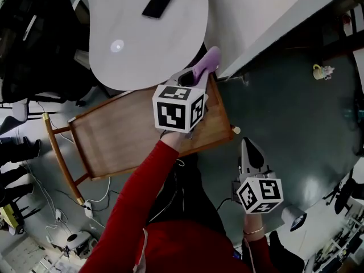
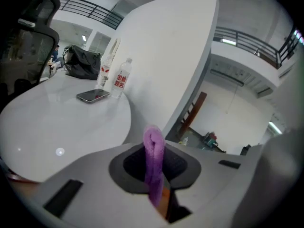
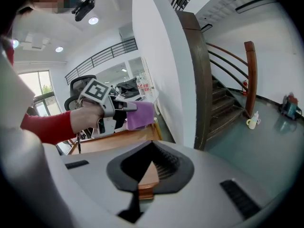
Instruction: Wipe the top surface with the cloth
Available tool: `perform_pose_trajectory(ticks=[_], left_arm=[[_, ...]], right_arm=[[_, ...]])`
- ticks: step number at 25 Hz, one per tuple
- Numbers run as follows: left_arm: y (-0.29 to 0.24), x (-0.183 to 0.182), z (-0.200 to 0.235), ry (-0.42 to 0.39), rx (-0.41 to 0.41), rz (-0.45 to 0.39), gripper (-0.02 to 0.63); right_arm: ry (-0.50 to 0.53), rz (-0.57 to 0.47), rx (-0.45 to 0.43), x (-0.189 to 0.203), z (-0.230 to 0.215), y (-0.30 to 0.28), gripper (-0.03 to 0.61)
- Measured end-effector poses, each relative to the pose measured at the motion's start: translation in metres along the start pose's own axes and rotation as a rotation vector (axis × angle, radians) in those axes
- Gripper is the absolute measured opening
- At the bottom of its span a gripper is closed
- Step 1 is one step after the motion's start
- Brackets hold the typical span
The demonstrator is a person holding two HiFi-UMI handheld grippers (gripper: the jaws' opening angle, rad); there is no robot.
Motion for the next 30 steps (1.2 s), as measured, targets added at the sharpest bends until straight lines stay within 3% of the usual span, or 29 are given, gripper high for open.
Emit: perform_pose_trajectory(ticks=[3,5,11,16,23,30], left_arm=[[0.012,0.004,-0.026,0.08,0.196,-0.05,0.051],[0.007,0.013,-0.022,0.167,0.223,-0.061,0.051],[-0.027,0.05,0.027,0.388,0.068,-0.018,0.051],[-0.023,0.056,0.048,0.392,-0.022,-0.003,0.051],[0.031,0.088,0.097,0.43,-0.097,-0.021,0.051],[0.105,0.125,0.185,0.481,-0.299,-0.069,0.051]], right_arm=[[0.024,0.0,-0.016,-0.005,0.001,-0.003,0.011],[0.047,0.002,-0.033,-0.009,0.006,-0.007,0.011],[0.117,0.027,-0.082,-0.017,0.029,-0.02,0.012],[0.151,0.059,-0.108,-0.013,0.037,-0.031,0.011],[0.231,0.098,-0.199,-0.017,0.067,-0.052,0.011],[0.351,0.153,-0.318,-0.02,0.113,-0.092,0.011]])
Point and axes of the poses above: the fingertips, and each gripper's own axes: y backward along the fingers, z to its left, x out of its underside, the point moved 6 cm from there along y, backward along the fingers, and after that the axes turned 9 degrees about z, right-handed, at the moved point
